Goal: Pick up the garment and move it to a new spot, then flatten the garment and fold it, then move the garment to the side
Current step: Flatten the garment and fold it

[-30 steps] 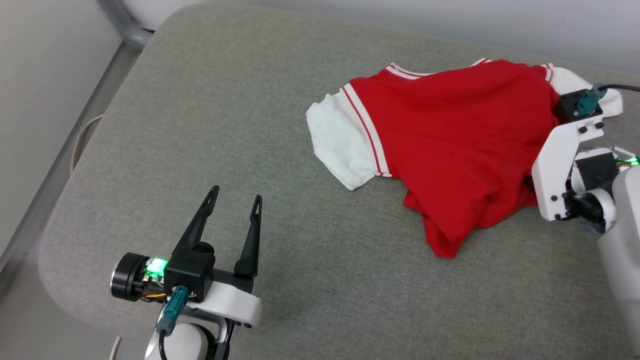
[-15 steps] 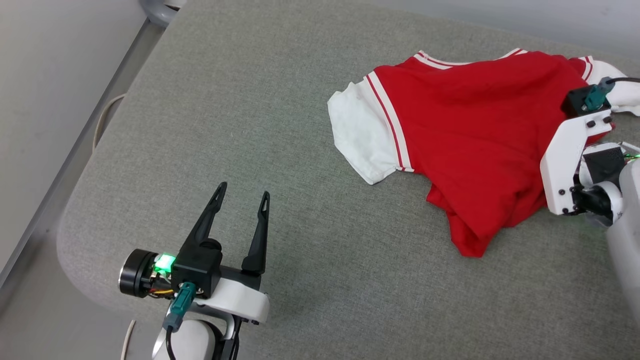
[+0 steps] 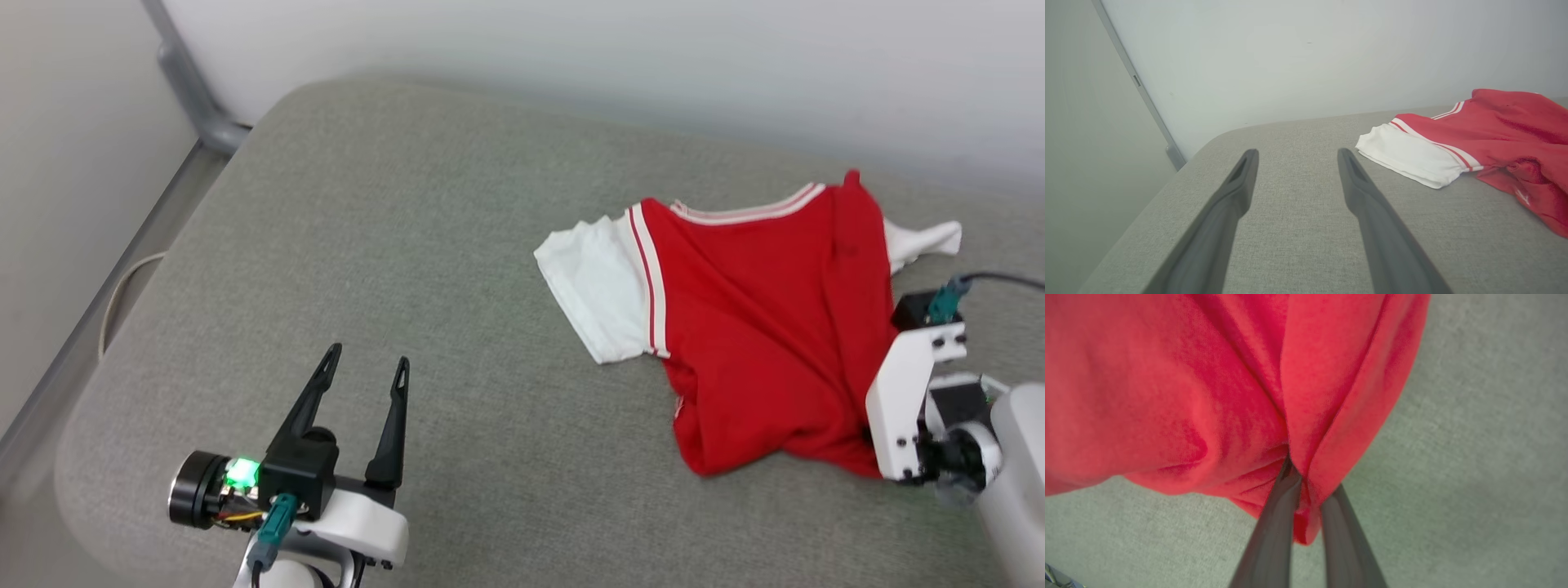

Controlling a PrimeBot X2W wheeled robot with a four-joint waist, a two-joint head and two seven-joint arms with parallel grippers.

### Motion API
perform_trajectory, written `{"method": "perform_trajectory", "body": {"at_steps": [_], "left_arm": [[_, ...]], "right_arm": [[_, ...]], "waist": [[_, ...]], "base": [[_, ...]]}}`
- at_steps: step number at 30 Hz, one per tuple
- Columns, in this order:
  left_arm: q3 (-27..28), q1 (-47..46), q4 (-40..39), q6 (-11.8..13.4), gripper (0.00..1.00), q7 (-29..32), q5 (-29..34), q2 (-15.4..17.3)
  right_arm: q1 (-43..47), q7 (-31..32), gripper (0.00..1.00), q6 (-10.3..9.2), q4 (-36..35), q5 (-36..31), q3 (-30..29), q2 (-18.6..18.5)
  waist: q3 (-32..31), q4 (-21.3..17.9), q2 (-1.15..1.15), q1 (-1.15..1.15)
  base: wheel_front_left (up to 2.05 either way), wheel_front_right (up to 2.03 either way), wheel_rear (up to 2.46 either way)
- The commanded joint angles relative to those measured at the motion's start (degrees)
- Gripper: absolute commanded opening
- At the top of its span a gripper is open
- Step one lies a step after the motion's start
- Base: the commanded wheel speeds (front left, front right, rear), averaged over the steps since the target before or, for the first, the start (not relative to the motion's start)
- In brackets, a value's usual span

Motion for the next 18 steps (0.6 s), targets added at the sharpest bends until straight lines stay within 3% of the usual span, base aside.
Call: {"method": "perform_trajectory", "body": {"at_steps": [1, 11, 18], "left_arm": [[0.22, 1.06, 0.07, -0.06, 1.0, -0.15, 0.04, 0.13], [0.9, 3.97, -0.33, -0.32, 1.0, -0.15, 0.06, 0.11], [0.8, 4.44, -0.27, -0.59, 1.0, -0.15, 0.11, -0.45]], "right_arm": [[3.33, 1.04, 0.0, -0.06, -0.25, 1.11, 0.43, -0.41], [19.22, 5.29, 0.0, -0.07, -12.5, 6.52, -2.07, -3.82], [27.7, 6.05, 0.0, -0.06, -21.34, 6.21, -6.62, -1.72]], "waist": [[-2.82, -2.63, 0.0, 0.01], [-5.61, -5.73, 0.0, 0.01], [-5.68, -7.13, 0.0, 0.01]], "base": [[0.0, 0.0, 0.0], [0.0, 0.0, 0.0], [0.0, 0.0, 0.0]]}}
